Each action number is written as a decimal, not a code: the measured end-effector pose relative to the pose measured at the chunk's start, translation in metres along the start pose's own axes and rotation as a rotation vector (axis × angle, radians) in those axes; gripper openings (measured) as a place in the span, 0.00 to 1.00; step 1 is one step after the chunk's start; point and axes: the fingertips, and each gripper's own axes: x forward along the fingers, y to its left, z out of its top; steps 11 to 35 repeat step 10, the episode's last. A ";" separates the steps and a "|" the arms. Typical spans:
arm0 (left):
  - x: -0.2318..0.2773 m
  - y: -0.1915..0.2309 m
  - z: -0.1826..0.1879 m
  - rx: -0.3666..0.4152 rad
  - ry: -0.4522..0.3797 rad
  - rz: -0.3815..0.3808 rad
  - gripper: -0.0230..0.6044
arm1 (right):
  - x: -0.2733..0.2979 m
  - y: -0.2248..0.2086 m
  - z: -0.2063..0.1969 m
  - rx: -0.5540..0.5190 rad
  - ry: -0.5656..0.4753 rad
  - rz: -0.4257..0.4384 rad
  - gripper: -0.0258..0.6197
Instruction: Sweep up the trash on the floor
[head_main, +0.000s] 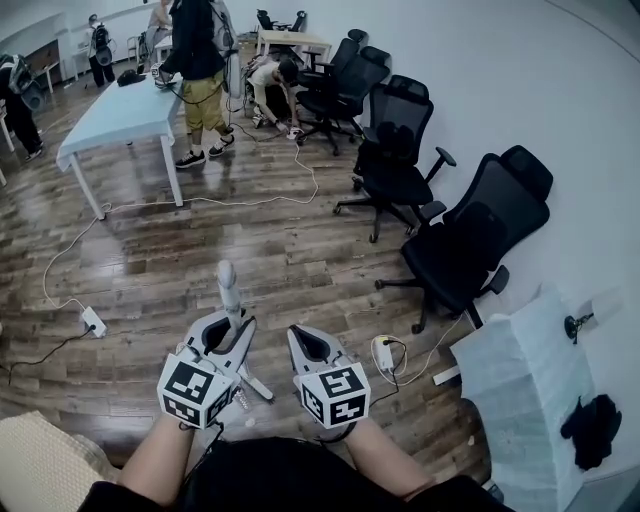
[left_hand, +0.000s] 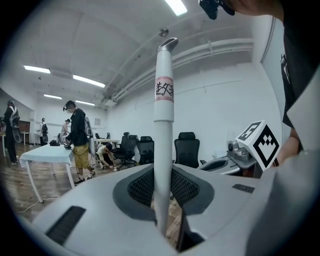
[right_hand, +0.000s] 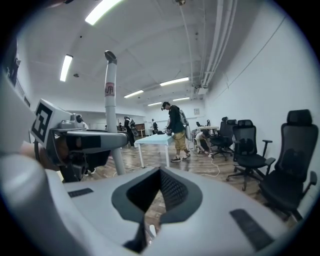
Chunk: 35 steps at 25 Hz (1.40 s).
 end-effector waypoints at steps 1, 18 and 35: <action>0.000 0.000 0.001 -0.005 -0.001 -0.005 0.15 | 0.000 0.000 0.000 -0.002 0.001 0.000 0.06; -0.011 0.005 -0.008 -0.052 0.002 -0.020 0.15 | 0.002 0.012 -0.001 -0.011 -0.004 -0.021 0.06; -0.011 0.005 -0.008 -0.052 0.002 -0.020 0.15 | 0.002 0.012 -0.001 -0.011 -0.004 -0.021 0.06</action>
